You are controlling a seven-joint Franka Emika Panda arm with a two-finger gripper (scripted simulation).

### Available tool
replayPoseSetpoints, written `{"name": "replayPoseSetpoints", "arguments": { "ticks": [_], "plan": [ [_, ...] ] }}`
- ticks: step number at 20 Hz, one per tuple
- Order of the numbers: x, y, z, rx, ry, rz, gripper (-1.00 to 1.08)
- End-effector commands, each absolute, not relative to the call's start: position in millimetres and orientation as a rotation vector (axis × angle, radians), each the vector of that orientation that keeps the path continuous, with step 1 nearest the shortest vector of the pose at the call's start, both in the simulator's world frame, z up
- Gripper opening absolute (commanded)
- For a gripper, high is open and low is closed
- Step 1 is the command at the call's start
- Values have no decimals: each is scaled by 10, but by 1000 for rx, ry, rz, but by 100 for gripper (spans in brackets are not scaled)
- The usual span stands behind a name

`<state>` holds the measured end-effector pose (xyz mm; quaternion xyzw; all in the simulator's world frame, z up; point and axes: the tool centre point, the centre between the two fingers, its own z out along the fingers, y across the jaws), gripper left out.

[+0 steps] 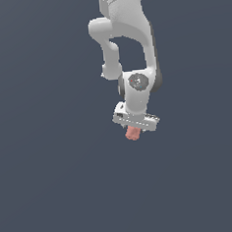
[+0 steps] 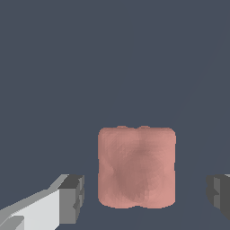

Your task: Pick up the object and move it to a goal position.

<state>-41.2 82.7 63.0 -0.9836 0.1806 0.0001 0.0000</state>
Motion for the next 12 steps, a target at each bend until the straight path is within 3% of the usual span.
{"name": "replayPoseSetpoints", "arguments": {
  "ticks": [1, 7, 8, 12],
  "plan": [
    [-416, 828, 515, -3090, 568, 0, 100],
    [-407, 830, 416, -3090, 570, 0, 100],
    [-407, 830, 416, -3090, 570, 0, -100],
    [-407, 830, 416, -3090, 570, 0, -100]
  ]
}}
